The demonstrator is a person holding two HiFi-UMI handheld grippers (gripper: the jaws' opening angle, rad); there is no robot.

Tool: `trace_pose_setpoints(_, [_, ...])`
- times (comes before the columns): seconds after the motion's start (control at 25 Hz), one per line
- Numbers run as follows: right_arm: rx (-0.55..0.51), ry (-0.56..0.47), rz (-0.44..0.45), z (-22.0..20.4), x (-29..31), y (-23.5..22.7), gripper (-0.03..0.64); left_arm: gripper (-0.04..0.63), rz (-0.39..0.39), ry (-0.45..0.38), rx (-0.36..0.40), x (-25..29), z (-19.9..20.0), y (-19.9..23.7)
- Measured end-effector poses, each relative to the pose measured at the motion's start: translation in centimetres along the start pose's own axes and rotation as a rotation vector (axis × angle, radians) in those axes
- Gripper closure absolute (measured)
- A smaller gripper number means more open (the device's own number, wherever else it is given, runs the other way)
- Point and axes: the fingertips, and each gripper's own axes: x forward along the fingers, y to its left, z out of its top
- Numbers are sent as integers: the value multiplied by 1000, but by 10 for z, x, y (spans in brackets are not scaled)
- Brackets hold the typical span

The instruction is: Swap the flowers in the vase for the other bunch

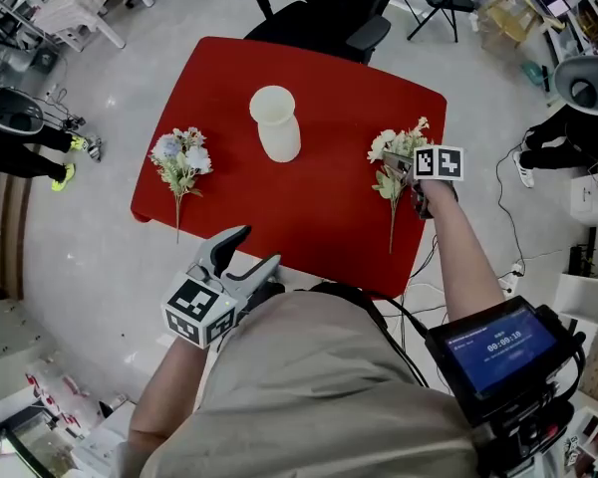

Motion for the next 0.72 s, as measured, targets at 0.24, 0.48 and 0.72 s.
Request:
trace_pose_setpoints(0.24, [-20,7,-38,-1,8,-6,252,333,21,-3,-10,-2,0,5])
trace_pose_setpoints(0.48, [17,-57,-34,-2,-5,-4,444,333,27,-15,-13,-10,0,7])
trace_pose_setpoints(0.72, [26,-137,-34,9,-24,2,515,334,5,-18,-18,-10,-1,13])
